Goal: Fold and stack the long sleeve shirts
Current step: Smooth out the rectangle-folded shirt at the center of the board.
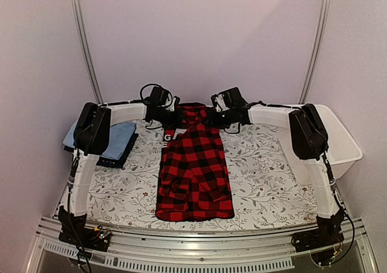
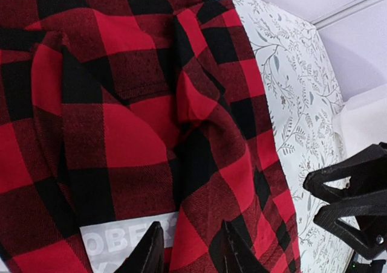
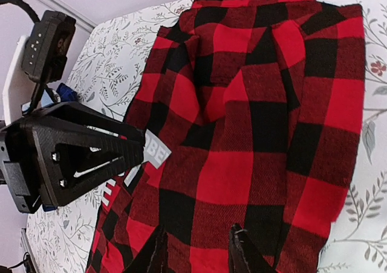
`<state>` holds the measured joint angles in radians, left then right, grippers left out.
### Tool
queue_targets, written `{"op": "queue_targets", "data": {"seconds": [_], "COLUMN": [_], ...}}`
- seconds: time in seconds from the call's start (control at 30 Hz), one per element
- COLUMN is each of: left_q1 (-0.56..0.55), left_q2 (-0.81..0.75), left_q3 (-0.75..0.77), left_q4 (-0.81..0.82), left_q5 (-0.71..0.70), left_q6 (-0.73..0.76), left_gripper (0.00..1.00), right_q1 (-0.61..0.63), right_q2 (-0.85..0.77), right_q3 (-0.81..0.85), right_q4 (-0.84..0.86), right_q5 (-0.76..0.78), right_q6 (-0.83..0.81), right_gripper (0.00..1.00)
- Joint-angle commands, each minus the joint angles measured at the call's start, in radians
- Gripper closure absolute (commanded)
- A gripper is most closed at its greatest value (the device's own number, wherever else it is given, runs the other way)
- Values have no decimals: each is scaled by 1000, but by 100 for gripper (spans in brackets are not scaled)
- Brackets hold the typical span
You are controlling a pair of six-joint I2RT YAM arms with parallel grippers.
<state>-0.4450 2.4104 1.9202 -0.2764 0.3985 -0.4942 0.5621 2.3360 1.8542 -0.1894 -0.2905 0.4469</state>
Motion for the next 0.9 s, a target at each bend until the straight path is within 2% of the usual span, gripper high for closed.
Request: {"op": "queue_targets", "data": {"seconds": [0.0,0.13,0.23,0.4,0.6,0.87], "left_q1": [2,2,2,10,11,12], "left_q2": [41,53,53,51,48,60], "left_q3": [51,41,31,22,7,2], "left_q4": [-49,-61,-61,-66,-76,-131], "left_q5": [50,61,73,93,121,40], "left_q6": [35,42,47,55,73,64], "left_gripper": [68,69,70,78,82,80], "right_q1": [-31,-48,-50,-52,-74,-92], "right_q2": [126,240,310,436,494,505], "right_q3": [154,250,296,433,445,426], "right_q4": [81,173,280,342,405,456], "right_q5": [-100,-200,-237,-266,-260,-267], "right_q6": [32,118,189,275,368,444], "right_gripper": [71,79,81,84,86,86]}}
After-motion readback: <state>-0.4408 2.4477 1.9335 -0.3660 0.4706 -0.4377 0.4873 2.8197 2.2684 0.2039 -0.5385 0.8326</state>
